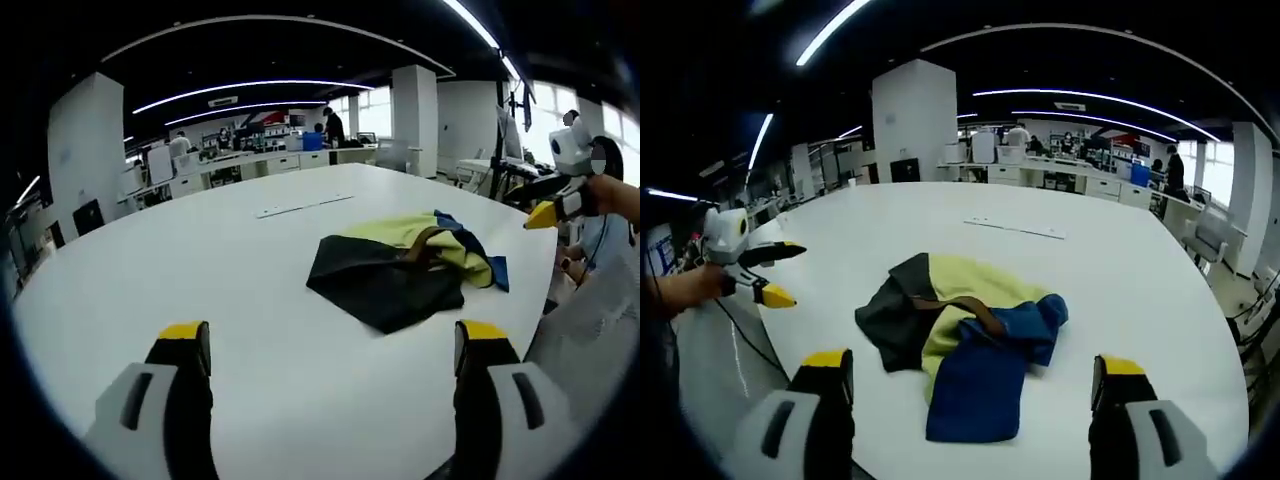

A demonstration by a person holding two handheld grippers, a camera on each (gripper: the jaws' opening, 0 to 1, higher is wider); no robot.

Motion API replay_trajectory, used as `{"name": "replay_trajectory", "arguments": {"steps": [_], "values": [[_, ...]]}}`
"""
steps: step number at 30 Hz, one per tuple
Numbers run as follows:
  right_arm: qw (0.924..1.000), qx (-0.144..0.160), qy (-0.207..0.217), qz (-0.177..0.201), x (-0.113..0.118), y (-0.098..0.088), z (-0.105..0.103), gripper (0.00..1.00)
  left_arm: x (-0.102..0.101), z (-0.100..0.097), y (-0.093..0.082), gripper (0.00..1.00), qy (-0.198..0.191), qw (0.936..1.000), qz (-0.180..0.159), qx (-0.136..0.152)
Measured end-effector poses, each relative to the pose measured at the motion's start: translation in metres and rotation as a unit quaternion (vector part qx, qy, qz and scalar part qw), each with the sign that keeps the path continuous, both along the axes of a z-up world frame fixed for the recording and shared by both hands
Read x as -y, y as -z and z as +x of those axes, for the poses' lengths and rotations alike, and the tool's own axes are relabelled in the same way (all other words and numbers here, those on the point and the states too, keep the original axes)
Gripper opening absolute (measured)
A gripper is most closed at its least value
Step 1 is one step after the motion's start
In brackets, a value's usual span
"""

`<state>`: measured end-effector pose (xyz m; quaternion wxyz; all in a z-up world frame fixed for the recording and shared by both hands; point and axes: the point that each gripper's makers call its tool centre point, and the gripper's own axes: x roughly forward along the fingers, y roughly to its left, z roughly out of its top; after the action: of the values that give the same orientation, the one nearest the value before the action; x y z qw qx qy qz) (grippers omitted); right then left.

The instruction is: Fold the garment on the visible template until the final outline fits inside the template.

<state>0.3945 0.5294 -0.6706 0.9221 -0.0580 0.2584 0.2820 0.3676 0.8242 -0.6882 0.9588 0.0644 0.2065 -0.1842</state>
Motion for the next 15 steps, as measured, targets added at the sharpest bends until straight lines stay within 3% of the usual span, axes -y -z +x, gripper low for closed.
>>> {"name": "replay_trajectory", "arguments": {"steps": [12, 15], "values": [[1.0000, -0.006, 0.001, 0.005, 0.0005, 0.0052, -0.0040, 1.00, -0.0002, 0.0007, -0.0015, 0.99, -0.001, 1.0000, 0.004, 0.004], [1.0000, -0.005, -0.001, 0.005, -0.0005, 0.0054, -0.0034, 1.00, -0.0026, 0.0008, -0.0019, 0.99, -0.007, 0.9999, -0.008, 0.002]]}}
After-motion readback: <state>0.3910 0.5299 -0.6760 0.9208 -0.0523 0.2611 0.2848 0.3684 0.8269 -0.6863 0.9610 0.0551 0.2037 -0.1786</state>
